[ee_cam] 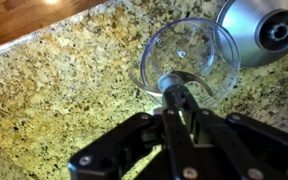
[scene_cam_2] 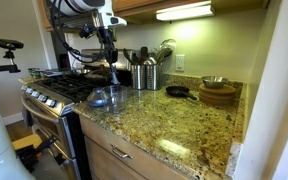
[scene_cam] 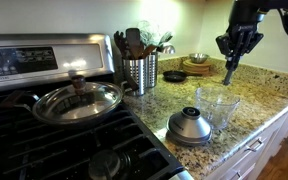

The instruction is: Place the blender blades upright in the cup then close the cup

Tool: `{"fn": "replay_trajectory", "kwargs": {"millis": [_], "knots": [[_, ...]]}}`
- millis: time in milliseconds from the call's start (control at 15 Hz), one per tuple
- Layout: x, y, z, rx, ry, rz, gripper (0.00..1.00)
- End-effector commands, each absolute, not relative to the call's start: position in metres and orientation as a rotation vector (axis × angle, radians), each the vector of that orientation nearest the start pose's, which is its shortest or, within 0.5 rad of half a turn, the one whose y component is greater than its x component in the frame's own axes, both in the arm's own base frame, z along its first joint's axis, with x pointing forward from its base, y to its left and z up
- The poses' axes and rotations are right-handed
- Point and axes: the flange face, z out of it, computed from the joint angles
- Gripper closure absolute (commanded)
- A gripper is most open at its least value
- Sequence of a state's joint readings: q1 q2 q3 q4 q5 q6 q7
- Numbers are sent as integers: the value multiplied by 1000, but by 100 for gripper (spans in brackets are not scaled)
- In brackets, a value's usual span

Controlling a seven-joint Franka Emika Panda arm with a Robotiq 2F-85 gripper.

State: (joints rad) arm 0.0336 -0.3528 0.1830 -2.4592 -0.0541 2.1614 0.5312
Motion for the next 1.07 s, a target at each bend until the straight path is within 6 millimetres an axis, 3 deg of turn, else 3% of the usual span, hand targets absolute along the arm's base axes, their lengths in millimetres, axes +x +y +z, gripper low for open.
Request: {"fn": "replay_trajectory", "kwargs": {"millis": [0,467,1000], "knots": [[422,100,420,-3175,391,-93,91],[434,108,393,-3114,277,-30,91],[445,106,360,-3115,273,18,91]]}}
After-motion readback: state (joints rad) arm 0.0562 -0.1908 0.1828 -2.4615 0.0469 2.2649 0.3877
